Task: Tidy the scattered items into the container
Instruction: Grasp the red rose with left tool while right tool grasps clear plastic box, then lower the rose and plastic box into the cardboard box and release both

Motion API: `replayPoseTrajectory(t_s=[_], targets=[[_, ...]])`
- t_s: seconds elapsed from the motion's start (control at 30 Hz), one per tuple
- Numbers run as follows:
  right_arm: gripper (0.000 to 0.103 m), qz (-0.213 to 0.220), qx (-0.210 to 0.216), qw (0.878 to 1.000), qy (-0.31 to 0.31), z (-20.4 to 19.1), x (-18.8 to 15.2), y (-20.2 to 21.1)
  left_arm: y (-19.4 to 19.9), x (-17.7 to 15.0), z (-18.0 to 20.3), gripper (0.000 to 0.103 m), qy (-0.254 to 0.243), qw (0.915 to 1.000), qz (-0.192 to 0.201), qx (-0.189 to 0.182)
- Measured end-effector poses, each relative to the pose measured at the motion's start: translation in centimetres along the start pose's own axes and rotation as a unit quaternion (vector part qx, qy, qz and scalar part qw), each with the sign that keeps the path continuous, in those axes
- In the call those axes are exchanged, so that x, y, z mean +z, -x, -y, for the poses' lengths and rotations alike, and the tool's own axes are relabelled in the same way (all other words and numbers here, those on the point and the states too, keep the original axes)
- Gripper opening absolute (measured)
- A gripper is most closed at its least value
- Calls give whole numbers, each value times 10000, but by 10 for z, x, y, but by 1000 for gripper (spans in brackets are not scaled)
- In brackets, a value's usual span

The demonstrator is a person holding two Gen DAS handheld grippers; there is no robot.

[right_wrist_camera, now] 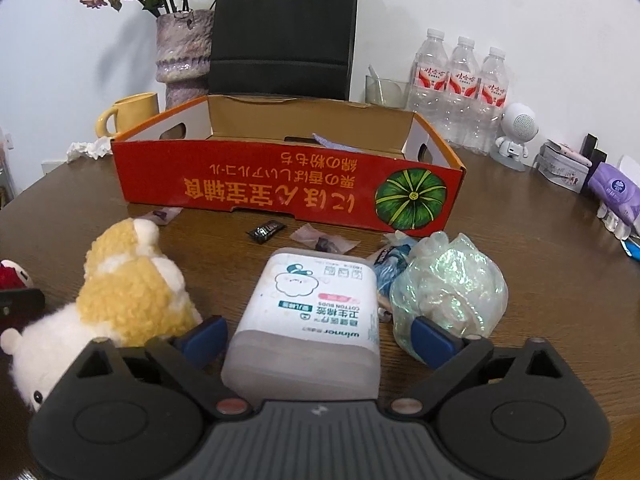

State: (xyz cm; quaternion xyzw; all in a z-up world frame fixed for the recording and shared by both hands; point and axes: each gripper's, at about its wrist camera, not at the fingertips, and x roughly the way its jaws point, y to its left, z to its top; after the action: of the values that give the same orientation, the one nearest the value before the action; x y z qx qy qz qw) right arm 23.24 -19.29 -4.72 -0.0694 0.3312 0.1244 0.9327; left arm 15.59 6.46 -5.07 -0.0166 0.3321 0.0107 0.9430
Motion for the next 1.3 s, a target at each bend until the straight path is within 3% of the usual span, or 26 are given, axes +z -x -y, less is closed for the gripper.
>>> replayPoseTrajectory(t_s=[0.03, 0.1, 0.77, 1.1, 1.3], targets=[[78, 16, 46, 10000, -30, 1, 0, 0, 0, -1, 0, 58, 9, 10000, -11, -25], [65, 30, 159, 9998, -104, 3, -1, 2, 0, -2, 1, 56, 9, 10000, 7, 3], [65, 633, 359, 9971, -241, 9, -2, 44, 26, 10, 5, 54, 271, 9986, 422, -152], [65, 1005, 467, 9934, -290, 19, 25, 61, 37, 50, 24, 54, 231, 9945, 939, -402], [65, 1460, 454, 9880, -223, 27, 69, 62, 29, 95, 35, 55, 246, 9898, 1272, -597]])
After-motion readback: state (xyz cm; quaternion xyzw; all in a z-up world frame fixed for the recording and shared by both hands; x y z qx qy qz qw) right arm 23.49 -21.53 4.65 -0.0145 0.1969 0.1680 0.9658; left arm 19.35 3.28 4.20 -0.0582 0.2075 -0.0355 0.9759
